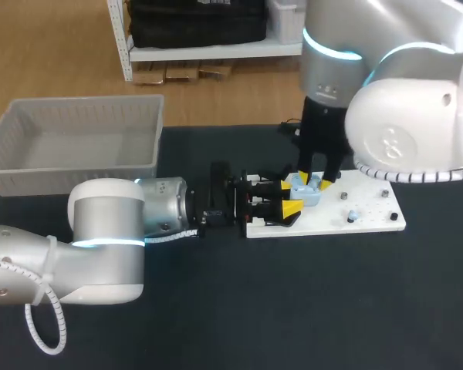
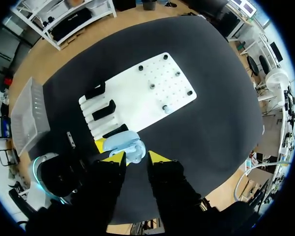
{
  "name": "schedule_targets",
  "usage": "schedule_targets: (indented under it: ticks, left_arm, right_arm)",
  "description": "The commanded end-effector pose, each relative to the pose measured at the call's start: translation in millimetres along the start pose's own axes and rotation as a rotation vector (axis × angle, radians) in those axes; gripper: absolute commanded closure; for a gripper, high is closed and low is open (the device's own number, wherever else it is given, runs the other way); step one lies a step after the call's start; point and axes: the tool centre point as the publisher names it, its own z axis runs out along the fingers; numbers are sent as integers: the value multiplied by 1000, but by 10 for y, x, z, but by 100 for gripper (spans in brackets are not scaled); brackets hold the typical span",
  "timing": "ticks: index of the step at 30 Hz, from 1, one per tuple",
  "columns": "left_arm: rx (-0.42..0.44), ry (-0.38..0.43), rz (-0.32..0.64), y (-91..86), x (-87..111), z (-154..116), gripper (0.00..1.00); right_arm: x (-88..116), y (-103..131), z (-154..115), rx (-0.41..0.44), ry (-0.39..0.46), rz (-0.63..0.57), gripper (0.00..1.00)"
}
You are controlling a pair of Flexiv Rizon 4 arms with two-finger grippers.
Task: Pick up each earbud case from the left stands, insert the matching earbuds, close the lid, and place the case in the box.
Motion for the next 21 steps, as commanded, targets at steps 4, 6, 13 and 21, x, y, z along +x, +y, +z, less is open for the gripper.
schedule_targets:
  ticks: [4,6,13,21]
  left_arm:
    - [-3,0,1,-5,3,1,100]
    - [-3,0,1,-5,3,1,100]
    - [-3,0,1,-5,3,1,100]
    - [-3,0,1,-5,3,1,100]
  right_arm:
    - [21,-7,8,-18,-4,-18,58]
    - [31,8,-13,-29,-7,-26,55]
    - [-44,-112,-251,-160,8,-19,57]
    - [-187,-522,-214,-230,-4,-83,56]
